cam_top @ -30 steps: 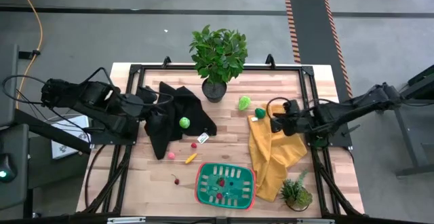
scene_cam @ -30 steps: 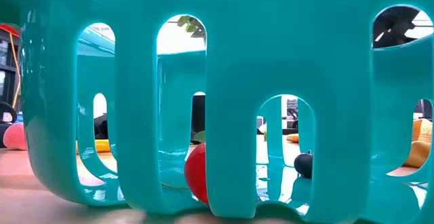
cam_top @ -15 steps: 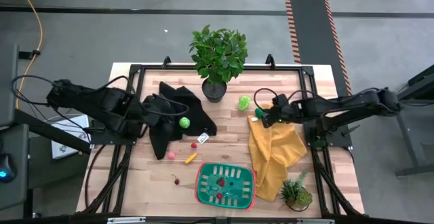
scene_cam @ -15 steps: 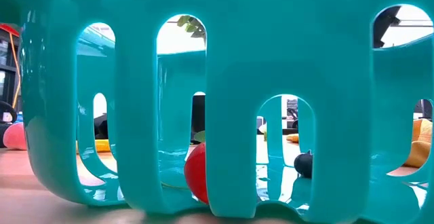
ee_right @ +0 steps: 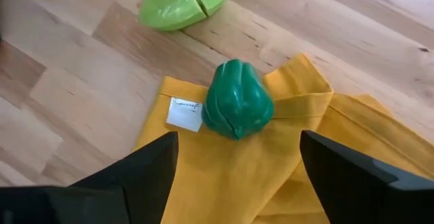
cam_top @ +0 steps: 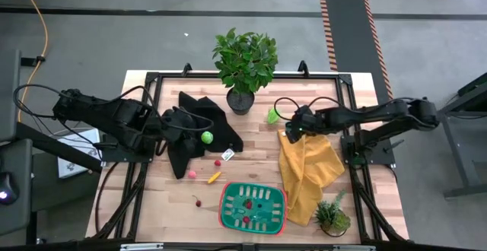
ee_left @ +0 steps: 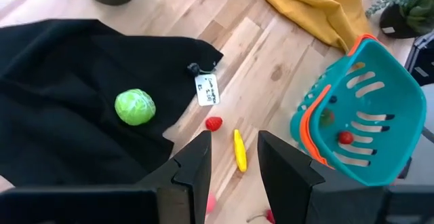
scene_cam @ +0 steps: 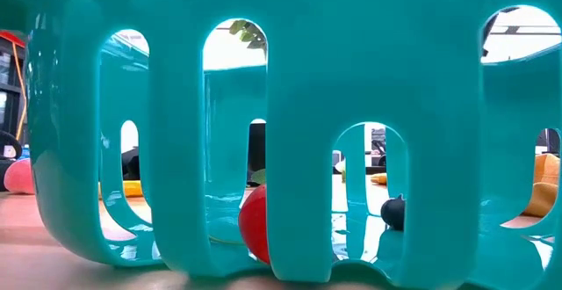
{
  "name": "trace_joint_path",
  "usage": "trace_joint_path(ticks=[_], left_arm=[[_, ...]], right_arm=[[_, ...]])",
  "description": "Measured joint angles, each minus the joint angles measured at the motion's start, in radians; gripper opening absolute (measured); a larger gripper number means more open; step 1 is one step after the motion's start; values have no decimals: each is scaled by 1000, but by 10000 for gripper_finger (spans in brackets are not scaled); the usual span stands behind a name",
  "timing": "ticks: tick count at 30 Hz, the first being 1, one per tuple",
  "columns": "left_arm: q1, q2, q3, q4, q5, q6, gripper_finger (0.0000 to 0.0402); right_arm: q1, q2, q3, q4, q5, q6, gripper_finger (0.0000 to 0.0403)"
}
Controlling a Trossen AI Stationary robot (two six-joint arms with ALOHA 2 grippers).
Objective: Pick and placing Produce into tupperware
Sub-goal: Put the green bell pepper into the blue bin
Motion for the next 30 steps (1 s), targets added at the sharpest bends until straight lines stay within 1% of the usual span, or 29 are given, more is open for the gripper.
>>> trace_joint_path(ticks=[7,10,18,30], left_arm=[[0,0,0,-1,17,-13,111],[0,0,0,-1,18,-15,111],[0,0,0,-3,18,-18,111],[0,0,0,-25,26,-18,111]], right_arm=[[-51,69,0,57,-57,-54,301],[-67,83,0,91,-78,-85,308],[-105,104,0,82,-74,-85,348],[-118,192,0,134,-80,-109,351]])
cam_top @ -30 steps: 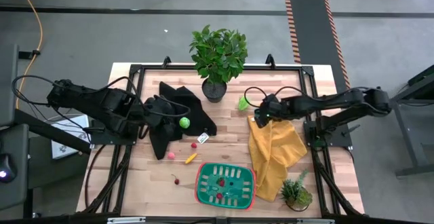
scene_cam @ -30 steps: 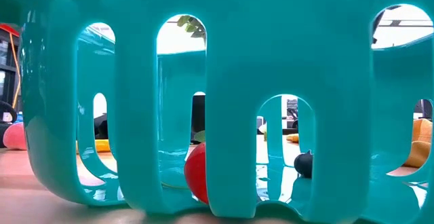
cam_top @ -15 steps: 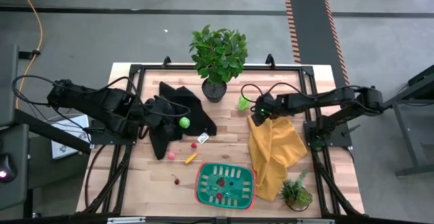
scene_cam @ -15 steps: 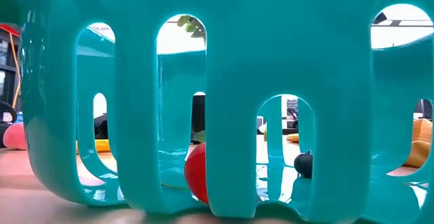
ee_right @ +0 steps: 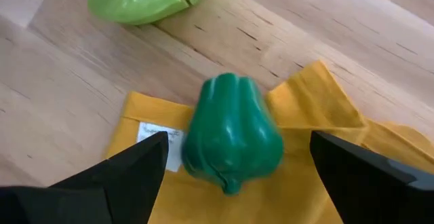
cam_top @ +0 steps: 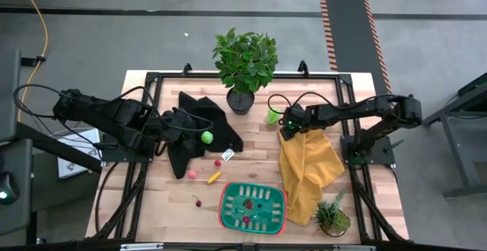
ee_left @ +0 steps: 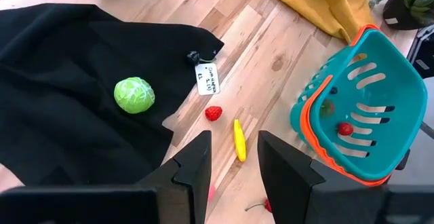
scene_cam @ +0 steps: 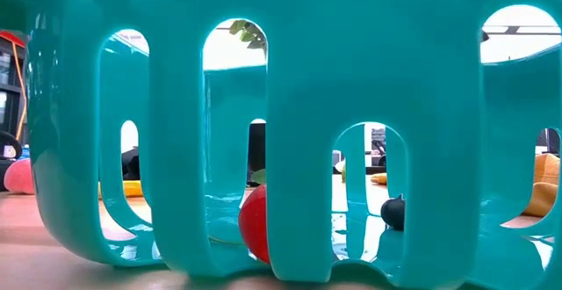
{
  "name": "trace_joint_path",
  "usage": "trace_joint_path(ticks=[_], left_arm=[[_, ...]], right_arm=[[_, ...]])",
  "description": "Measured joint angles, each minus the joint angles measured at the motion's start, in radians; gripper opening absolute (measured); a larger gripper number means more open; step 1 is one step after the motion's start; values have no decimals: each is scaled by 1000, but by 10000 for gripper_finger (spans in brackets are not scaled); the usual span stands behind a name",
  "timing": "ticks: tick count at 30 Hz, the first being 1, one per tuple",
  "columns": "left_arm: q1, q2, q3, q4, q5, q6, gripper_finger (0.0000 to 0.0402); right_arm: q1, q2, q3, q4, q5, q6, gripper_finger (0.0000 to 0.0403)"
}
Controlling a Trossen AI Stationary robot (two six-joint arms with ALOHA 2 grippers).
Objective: Pick and placing Produce into tupperware
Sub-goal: Put the green bell pepper into the blue bin
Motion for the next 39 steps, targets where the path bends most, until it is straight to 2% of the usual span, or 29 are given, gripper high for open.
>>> trace_joint_path(ticks=[9,32,39], left_arm=[[0,0,0,-2,0,3,111],[0,0,0,-21,0,3,111],[0,0,0,-21,-1,9,111]], right_arm=[[0,41,0,55,-3,-22,347],[0,43,0,47,-3,31,226],[0,43,0,47,-3,31,212]])
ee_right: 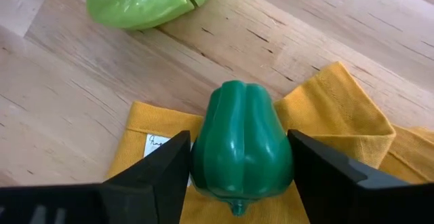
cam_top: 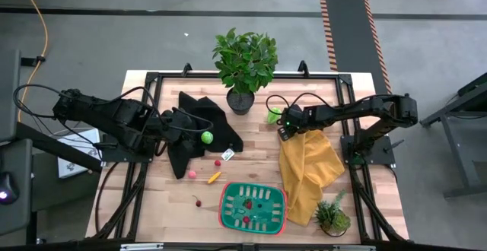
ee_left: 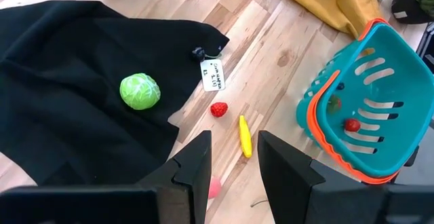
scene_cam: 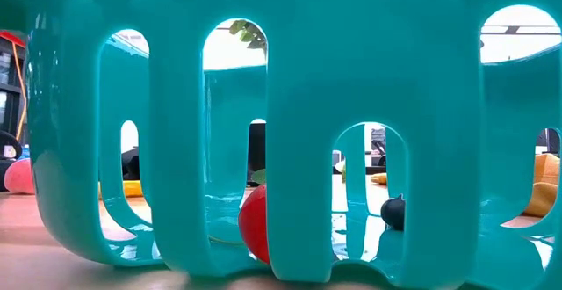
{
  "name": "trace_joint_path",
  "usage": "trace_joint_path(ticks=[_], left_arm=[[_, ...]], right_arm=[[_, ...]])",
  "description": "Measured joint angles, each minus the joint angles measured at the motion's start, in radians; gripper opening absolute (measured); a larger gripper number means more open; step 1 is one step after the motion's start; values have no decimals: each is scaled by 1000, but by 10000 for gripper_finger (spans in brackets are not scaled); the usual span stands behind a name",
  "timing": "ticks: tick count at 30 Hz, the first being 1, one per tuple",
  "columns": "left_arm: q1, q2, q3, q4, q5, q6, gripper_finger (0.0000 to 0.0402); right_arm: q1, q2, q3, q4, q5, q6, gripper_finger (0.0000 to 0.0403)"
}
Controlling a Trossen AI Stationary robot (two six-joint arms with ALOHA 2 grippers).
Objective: Pick and placing Produce into tupperware
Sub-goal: Put the green bell pepper into the blue bin
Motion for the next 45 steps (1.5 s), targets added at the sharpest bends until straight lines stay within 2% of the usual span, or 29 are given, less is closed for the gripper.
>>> trace_joint_path(ticks=[10,17,25,35,45], left_arm=[[0,0,0,0,0,4,111],[0,0,0,0,-4,11,111],[0,0,0,1,-5,30,111],[0,0,0,61,-19,63,111],[0,0,0,278,-25,131,111]], right_arm=[[0,-50,0,-6,4,19,212],[1,-187,0,-83,-9,37,212],[3,-382,0,-110,-78,52,212],[3,-605,0,-79,-243,39,212],[10,-716,0,108,-426,63,212]])
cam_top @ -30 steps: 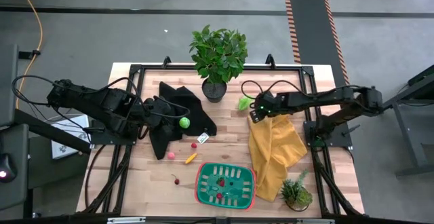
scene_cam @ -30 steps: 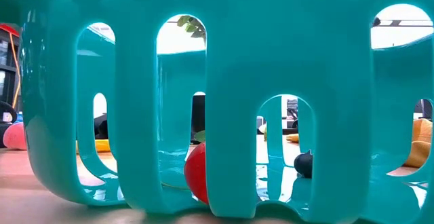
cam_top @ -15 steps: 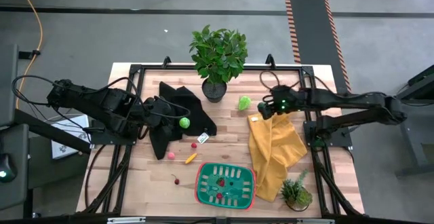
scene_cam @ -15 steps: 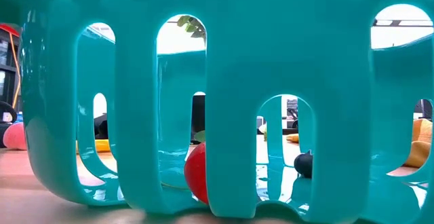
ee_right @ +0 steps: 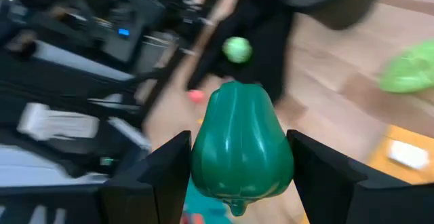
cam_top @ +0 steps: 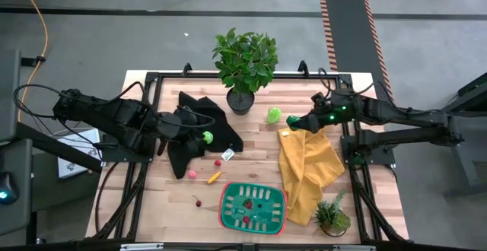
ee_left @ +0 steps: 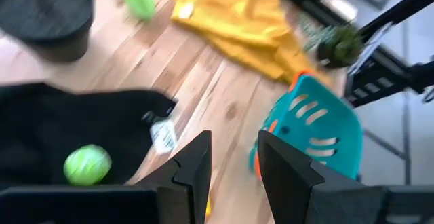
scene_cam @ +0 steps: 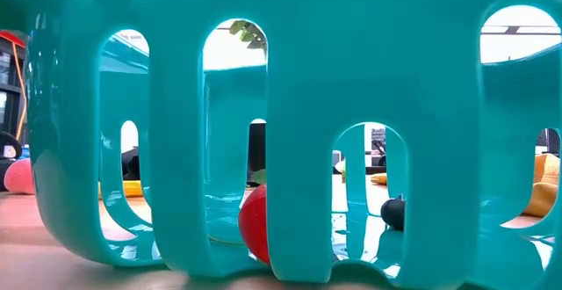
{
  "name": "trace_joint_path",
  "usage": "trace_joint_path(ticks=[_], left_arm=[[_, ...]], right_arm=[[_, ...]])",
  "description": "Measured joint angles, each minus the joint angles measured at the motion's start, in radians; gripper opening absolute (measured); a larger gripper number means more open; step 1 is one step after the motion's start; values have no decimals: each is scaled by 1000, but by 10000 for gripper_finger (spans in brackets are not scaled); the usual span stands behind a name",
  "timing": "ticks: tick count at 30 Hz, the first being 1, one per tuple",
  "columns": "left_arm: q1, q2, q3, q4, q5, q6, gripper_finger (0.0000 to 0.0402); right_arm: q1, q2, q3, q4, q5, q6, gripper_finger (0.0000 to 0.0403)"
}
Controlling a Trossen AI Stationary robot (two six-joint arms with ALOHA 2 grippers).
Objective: Pick and placing Produce into tupperware
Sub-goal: Put the green bell pepper into the blue bin
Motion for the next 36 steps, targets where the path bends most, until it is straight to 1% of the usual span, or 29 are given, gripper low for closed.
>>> trace_joint_path(ticks=[3,9,12,15,19,22,28,30,32,36], left_arm=[[0,0,0,60,0,27,111],[0,0,0,184,0,33,111],[0,0,0,251,-7,32,111],[0,0,0,347,-15,29,111],[0,0,0,502,-29,29,111],[0,0,0,602,-71,32,111],[0,0,0,739,-204,64,111],[0,0,0,765,-244,66,111],[0,0,0,776,-264,66,111],[0,0,0,769,-267,66,111]], right_arm=[[21,-8,0,77,-24,-3,212],[79,-8,0,208,-76,-8,212],[125,-8,0,275,-125,-19,212],[177,-8,0,350,-180,-19,212],[250,-8,0,450,-219,-19,212],[304,-8,0,512,-220,-14,212],[402,-8,0,584,-209,-3,212],[435,-5,0,584,-179,-3,212],[469,2,0,584,-137,-4,212],[529,34,0,584,-61,-12,212]])
